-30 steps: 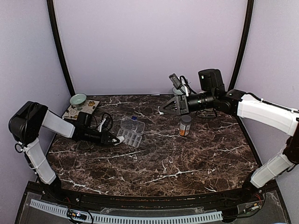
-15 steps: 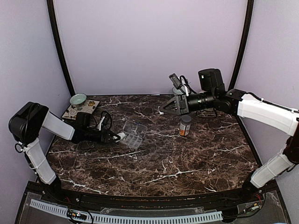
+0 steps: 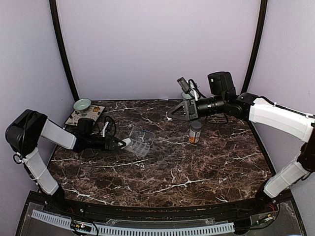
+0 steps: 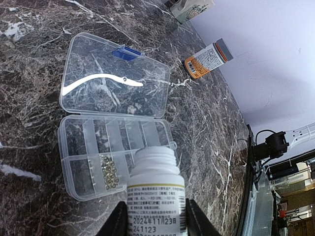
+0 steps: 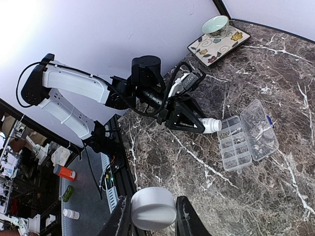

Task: Sort the pills into containers
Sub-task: Pour the pill into the compartment of the pill container, then close the lid of the pill bottle on the pill bottle.

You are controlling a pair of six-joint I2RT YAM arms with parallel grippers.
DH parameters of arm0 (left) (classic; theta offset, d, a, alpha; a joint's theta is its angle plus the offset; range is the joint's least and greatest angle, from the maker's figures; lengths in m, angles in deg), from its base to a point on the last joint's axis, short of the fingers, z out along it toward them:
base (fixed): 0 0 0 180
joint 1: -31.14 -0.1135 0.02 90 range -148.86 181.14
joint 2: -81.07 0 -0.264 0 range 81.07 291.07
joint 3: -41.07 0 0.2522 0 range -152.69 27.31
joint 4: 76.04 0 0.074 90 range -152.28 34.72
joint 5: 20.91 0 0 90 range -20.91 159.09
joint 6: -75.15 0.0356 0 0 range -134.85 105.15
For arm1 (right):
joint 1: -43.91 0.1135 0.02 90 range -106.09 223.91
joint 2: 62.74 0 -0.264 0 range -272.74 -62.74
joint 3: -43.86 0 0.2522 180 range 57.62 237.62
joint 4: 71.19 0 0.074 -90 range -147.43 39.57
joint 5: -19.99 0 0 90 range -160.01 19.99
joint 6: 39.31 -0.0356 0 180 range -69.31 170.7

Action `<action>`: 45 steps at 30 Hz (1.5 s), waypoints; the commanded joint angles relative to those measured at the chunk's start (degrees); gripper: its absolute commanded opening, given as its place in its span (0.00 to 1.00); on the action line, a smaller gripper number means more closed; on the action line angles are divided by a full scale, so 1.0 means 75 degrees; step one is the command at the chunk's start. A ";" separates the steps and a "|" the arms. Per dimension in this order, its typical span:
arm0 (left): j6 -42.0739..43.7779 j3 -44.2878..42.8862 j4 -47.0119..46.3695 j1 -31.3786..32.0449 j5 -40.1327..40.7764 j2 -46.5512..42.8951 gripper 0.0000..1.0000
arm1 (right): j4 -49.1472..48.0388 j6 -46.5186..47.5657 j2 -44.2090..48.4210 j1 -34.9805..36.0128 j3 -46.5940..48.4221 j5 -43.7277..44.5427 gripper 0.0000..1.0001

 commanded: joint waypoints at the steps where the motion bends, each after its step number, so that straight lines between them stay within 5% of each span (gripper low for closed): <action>1: -0.0077 0.0193 -0.0304 0.0027 -0.0065 -0.0446 0.00 | -0.0157 0.0104 -0.0091 0.0007 0.0279 -0.0067 0.04; 33: -0.1436 0.0095 -0.1175 0.0776 -0.0373 -0.3196 0.00 | 0.0193 0.0344 -0.0927 0.0595 0.1420 -0.0167 0.04; 45: -0.3346 -0.0513 -0.3179 0.1086 -0.2030 -0.3010 0.00 | 0.1094 0.0779 -0.0958 0.0793 0.2080 -0.0145 0.04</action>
